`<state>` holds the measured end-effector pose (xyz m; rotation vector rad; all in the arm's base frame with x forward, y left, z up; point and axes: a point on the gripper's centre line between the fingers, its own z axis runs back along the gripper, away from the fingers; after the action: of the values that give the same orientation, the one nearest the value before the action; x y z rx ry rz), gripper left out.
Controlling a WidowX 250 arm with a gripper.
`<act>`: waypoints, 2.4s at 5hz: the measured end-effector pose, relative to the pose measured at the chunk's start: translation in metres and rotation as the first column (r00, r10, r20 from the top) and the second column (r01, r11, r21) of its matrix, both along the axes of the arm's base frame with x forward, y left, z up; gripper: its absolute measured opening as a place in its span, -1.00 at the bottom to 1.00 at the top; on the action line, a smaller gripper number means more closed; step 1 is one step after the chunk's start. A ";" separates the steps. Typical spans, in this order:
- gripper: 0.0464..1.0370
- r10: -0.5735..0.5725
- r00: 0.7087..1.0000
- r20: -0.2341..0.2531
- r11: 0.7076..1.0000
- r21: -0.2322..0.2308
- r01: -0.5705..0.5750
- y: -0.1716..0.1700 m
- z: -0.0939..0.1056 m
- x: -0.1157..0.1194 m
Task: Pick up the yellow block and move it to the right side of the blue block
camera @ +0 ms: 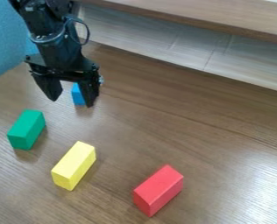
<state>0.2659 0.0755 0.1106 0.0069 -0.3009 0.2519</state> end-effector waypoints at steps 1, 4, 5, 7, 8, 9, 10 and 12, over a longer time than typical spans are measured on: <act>0.93 -0.002 1.000 -0.026 1.000 -0.008 0.001 -0.001 -0.007 -0.002; 0.93 -0.050 0.993 -0.106 0.999 -0.026 0.048 -0.015 -0.036 -0.027; 0.93 -0.081 0.985 -0.150 0.997 -0.027 0.078 -0.024 -0.051 -0.041; 0.93 -0.102 0.984 -0.147 0.994 -0.044 0.097 -0.034 -0.056 -0.043; 0.93 -0.084 0.983 -0.162 0.996 -0.054 0.076 -0.034 -0.060 -0.044; 0.93 -0.068 0.979 -0.192 0.997 -0.059 0.058 -0.034 -0.067 -0.045; 0.85 -0.066 0.972 -0.225 0.998 -0.037 0.060 -0.033 -0.074 -0.045; 0.07 -0.032 0.977 -0.211 0.999 -0.027 0.027 -0.031 -0.074 -0.043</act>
<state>0.2229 0.0447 0.0362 0.0055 -0.0859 0.2229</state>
